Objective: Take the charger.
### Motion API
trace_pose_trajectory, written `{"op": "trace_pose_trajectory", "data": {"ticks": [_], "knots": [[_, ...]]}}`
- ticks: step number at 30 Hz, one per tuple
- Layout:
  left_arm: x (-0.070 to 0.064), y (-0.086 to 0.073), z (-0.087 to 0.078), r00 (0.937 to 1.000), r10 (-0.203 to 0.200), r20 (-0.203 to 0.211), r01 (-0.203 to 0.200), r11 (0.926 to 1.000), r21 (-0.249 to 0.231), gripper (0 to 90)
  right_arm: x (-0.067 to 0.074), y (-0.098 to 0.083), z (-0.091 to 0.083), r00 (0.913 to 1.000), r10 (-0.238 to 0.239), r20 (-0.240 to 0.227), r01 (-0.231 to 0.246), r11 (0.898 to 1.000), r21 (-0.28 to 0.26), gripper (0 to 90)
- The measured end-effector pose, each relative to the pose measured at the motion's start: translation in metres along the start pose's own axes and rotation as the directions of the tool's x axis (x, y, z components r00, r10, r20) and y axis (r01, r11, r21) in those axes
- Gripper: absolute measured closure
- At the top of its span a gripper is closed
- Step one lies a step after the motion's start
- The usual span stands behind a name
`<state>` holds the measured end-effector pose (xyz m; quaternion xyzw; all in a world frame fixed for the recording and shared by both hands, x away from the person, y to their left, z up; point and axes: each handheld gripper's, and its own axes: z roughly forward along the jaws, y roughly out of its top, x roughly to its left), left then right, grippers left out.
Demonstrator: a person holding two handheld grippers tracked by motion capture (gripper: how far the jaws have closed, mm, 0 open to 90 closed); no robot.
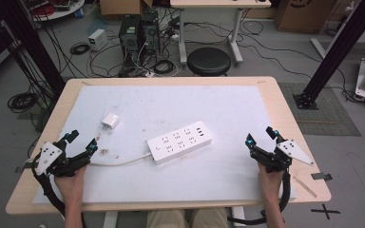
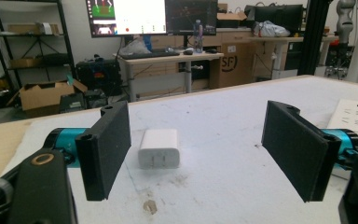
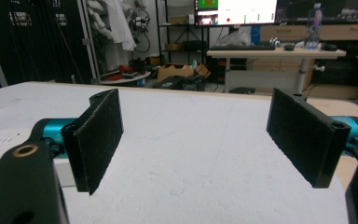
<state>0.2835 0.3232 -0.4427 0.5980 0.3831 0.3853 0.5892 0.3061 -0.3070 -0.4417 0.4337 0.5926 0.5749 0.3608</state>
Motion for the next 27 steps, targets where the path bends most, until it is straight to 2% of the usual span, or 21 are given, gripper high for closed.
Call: {"op": "trace_pose_trajectory", "data": {"ticks": [1,5,11,12,13,14,16,17,19,24,26,27], "knots": [[0.0,0.0,0.0,1.0,-0.005,0.002,0.005,1.0,0.001,23.9,0.0,0.0,0.0,0.9999,0.014,0.0,-0.014,1.0,0.011,18.9],[0.0,0.0,0.001,0.9999,-0.01,0.006,0.01,0.9999,0.01,23.9,0.0,0.0,0.0,1.0,0.007,-0.002,-0.007,1.0,0.007,18.9],[-0.001,0.0,0.0,0.9999,-0.012,0.005,0.012,0.9999,0.003,24.0,-0.001,0.001,0.0,0.9997,0.021,-0.011,-0.021,1.0,0.022,18.8],[-0.001,0.0,-0.002,0.9999,0.008,-0.01,-0.008,0.9998,-0.018,24.4,-0.001,0.001,0.0,0.9995,0.031,-0.012,-0.03,0.999,0.029,18.9],[-0.001,0.0,-0.002,0.9999,0.008,-0.01,-0.008,0.9998,-0.018,24.5,-0.002,0.001,0.001,0.9994,0.032,-0.013,-0.031,0.999,0.029,18.9],[-0.001,0.0,-0.003,0.9996,0.015,-0.023,-0.016,0.9989,-0.044,24.5,-0.002,0.001,0.0,0.999,0.041,-0.017,-0.04,0.999,0.031,18.9],[-0.001,0.0,-0.003,0.9987,0.034,-0.037,-0.036,0.9979,-0.054,24.5,-0.002,0.001,0.0,0.9985,0.053,-0.016,-0.052,0.998,0.035,18.8],[-0.001,0.001,-0.003,0.9982,0.039,-0.047,-0.041,0.9978,-0.052,24.5,-0.003,0.001,0.0,0.9989,0.042,-0.02,-0.042,0.999,0.028,18.9],[-0.001,0.0,-0.002,0.9987,0.033,-0.039,-0.035,0.9981,-0.051,24.5,-0.003,0.001,0.0,0.9985,0.047,-0.026,-0.046,0.998,0.032,18.8],[0.001,0.002,0.004,0.9999,0.001,-0.014,-0.001,0.9998,0.02,24.5,-0.003,0.001,0.0,0.9978,0.056,-0.036,-0.055,0.998,0.039,18.9],[0.0,0.003,0.006,0.9999,-0.004,-0.01,0.004,0.9995,0.032,24.5,-0.003,0.001,0.0,0.9978,0.056,-0.036,-0.055,0.998,0.039,18.8],[0.0,0.004,0.008,1.0,-0.002,-0.005,0.003,0.9981,0.062,24.9,-0.003,0.001,0.0,0.9978,0.056,-0.037,-0.055,0.998,0.039,18.9]]}}
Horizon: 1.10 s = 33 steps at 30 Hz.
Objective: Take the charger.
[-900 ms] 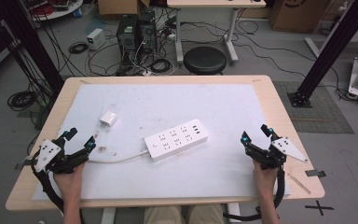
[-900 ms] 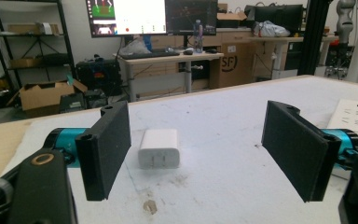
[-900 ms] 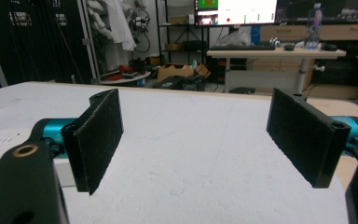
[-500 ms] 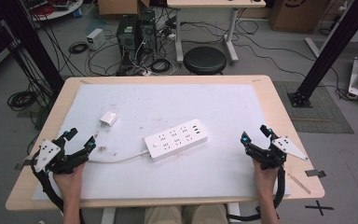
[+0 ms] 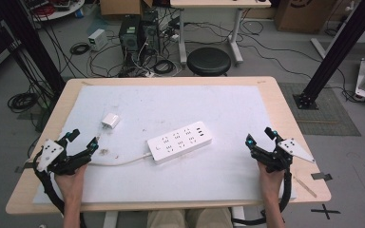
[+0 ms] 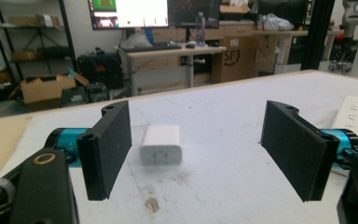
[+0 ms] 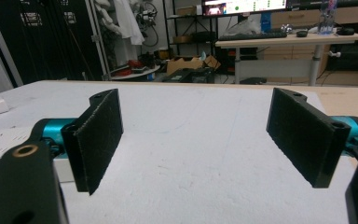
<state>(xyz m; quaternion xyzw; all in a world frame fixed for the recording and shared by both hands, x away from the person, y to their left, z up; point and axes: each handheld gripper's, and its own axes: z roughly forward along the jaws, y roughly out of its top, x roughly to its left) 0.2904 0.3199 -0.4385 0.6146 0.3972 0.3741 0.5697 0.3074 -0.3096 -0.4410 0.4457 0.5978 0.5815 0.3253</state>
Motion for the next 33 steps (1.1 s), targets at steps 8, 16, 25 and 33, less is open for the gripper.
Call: {"op": "trace_pose_trajectory", "data": {"ticks": [8,16,25,33], "knots": [[0.003,0.014,0.008,0.9975,-0.046,0.054,0.04,0.9937,0.105,27.1,-0.001,0.0,0.0,1.0,-0.003,-0.002,0.003,1.0,-0.004,18.9],[0.008,0.041,0.034,0.9942,-0.04,0.099,0.014,0.9686,0.248,27.1,-0.001,0.0,0.001,1.0,-0.008,-0.002,0.008,1.0,-0.005,18.9],[0.014,0.056,0.07,0.9964,-0.023,0.082,-0.01,0.9259,0.378,27.1,0.0,0.0,0.002,0.9999,-0.017,-0.003,0.017,1.0,0.009,18.8],[0.027,0.055,0.109,0.9983,-0.041,0.042,0.014,0.8616,0.507,27.1,0.0,0.0,0.003,0.9998,-0.019,0.002,0.019,1.0,0.012,18.9]]}}
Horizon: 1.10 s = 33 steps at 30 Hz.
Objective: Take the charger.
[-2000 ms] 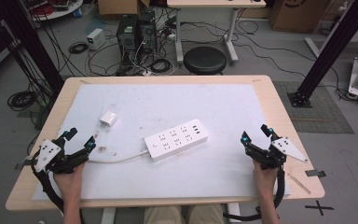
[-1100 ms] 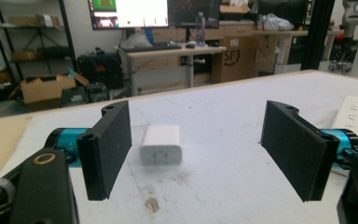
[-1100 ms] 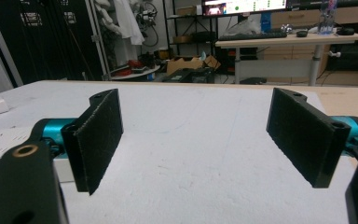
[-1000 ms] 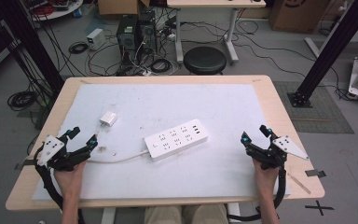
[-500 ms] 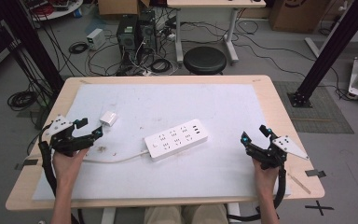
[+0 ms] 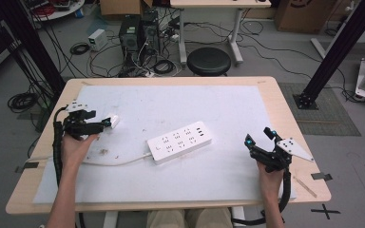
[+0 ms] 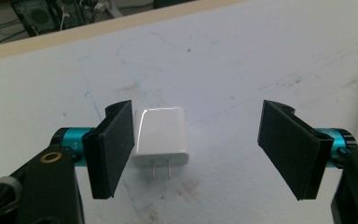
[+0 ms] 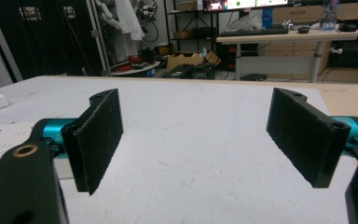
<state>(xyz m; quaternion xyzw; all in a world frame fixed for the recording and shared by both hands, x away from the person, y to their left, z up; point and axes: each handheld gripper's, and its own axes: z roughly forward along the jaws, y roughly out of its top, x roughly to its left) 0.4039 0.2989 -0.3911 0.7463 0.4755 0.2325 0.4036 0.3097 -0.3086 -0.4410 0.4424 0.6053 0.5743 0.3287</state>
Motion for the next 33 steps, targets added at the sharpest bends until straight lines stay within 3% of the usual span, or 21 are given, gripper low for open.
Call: {"op": "trace_pose_trajectory", "data": {"ticks": [3,6,8,10,17,30,33], "knots": [[0.005,0.003,0.014,0.9997,-0.022,0.006,0.022,0.9996,0.018,27.1,0.0,0.0,0.0,1.0,-0.002,0.002,0.002,1.0,0.001,18.8],[0.007,0.001,0.023,0.9996,-0.023,-0.017,0.023,0.9995,0.022,27.4,0.0,0.0,0.0,1.0,-0.004,0.001,0.004,1.0,0.001,18.8],[0.012,-0.005,0.038,0.9995,-0.028,-0.013,0.029,0.9969,0.073,27.6,0.001,0.0,0.0,1.0,0.003,-0.002,-0.003,1.0,0.006,18.9],[0.013,-0.007,0.043,0.9995,-0.033,-0.002,0.033,0.9958,0.085,27.5,0.001,0.0,0.0,1.0,-0.003,0.001,0.003,1.0,0.005,18.9],[0.018,-0.012,0.053,0.9988,-0.044,-0.021,0.046,0.994,0.099,27.6,0.001,0.0,0.0,1.0,0.0,0.002,0.0,1.0,0.007,18.8],[0.019,-0.019,0.065,0.9994,-0.033,-0.013,0.035,0.9876,0.153,28.6,0.001,0.0,0.0,1.0,-0.001,0.005,0.001,1.0,0.008,18.9],[0.018,-0.018,0.065,0.9996,-0.025,-0.016,0.027,0.9889,0.146,30.6,0.001,0.0,0.0,1.0,-0.001,0.006,0.001,1.0,0.008,18.9]]}}
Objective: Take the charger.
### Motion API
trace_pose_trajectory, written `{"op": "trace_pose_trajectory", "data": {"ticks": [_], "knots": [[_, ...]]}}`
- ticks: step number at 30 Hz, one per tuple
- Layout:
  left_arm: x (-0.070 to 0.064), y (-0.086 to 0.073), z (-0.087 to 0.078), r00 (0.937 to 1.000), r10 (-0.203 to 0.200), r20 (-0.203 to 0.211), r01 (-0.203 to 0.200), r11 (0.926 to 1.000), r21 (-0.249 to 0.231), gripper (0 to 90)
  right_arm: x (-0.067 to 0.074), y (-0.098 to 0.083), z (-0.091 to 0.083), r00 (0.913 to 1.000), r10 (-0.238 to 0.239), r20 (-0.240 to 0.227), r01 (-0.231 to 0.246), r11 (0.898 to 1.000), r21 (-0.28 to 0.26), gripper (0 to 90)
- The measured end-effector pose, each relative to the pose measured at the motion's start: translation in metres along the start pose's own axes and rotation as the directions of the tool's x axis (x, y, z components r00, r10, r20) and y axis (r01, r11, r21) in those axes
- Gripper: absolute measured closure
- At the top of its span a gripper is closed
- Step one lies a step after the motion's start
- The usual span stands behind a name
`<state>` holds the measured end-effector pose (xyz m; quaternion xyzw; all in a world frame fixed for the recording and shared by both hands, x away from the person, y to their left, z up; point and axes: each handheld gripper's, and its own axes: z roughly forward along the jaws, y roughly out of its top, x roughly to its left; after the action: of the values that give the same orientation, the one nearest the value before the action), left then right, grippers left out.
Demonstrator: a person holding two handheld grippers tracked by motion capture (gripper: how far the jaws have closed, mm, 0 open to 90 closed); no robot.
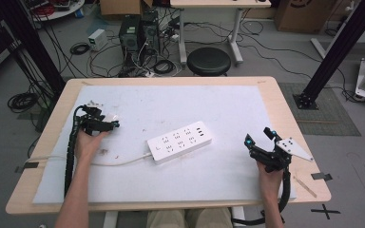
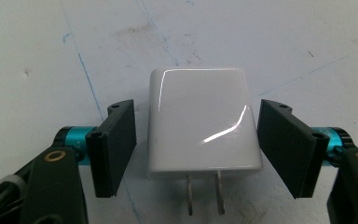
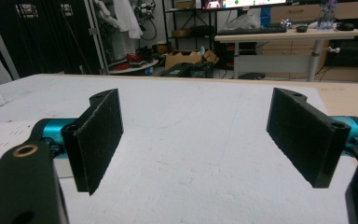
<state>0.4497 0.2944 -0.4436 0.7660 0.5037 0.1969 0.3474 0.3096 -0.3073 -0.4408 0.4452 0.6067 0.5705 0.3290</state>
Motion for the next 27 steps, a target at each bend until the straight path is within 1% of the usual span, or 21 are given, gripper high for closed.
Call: {"op": "trace_pose_trajectory", "data": {"ticks": [4,5,7,8,11,12,13,14,21,24,27], "knots": [[0.0,0.0,0.0004,1.0,0.003,-0.007,-0.003,1.0,0.001,33.2,0.0001,0.0,0.0,1.0,0.0,0.001,0.0,1.0,0.002,18.9],[-0.0005,0.0,0.0005,1.0,0.004,-0.006,-0.004,1.0,0.004,33.4,0.0006,-0.0001,-0.0003,1.0,0.007,0.002,-0.007,1.0,0.006,18.9],[-0.0012,0.0004,0.001,0.9998,0.019,-0.005,-0.019,0.9998,0.01,35.8,0.0002,0.0,-0.0001,1.0,0.001,0.001,-0.001,1.0,0.002,18.9],[-0.0019,0.0005,0.0012,0.9996,0.027,-0.006,-0.027,0.9995,0.014,36.9,0.0006,-0.0001,-0.0003,1.0,0.007,0.002,-0.007,1.0,0.006,18.9],[-0.0037,0.0007,0.0016,0.9991,0.038,-0.019,-0.038,0.9991,0.021,38.7,0.0006,0.0,-0.0004,1.0,0.005,0.003,-0.005,1.0,0.006,18.9],[-0.0041,0.0007,0.0018,0.9992,0.036,-0.017,-0.036,0.9992,0.019,39.8,0.0007,0.0,-0.0004,1.0,0.005,0.004,-0.005,1.0,0.006,18.9],[-0.0039,0.0007,0.0016,0.9991,0.038,-0.016,-0.038,0.9991,0.019,41.6,-0.0001,0.0,0.0,1.0,-0.006,0.003,0.006,1.0,-0.001,18.9],[-0.0039,0.0006,0.0017,0.9991,0.038,-0.017,-0.037,0.9992,0.015,42.1,0.0002,0.0,-0.0002,1.0,-0.003,0.004,0.003,1.0,0.001,18.9],[-0.0036,0.0006,0.0015,0.9992,0.036,-0.016,-0.036,0.9992,0.02,42.3,0.0,0.0,0.0,1.0,-0.009,0.003,0.009,1.0,-0.002,18.9],[-0.0054,0.0015,0.0016,0.9992,0.031,-0.025,-0.031,0.9992,0.025,42.4,0.0003,0.0,-0.0003,1.0,-0.003,0.005,0.003,1.0,0.002,18.9],[-0.0067,0.002,0.0012,0.999,0.029,-0.032,-0.028,0.9991,0.032,42.5,0.0001,0.0,-0.0002,1.0,-0.006,0.003,0.006,1.0,0.0,18.8]]}}
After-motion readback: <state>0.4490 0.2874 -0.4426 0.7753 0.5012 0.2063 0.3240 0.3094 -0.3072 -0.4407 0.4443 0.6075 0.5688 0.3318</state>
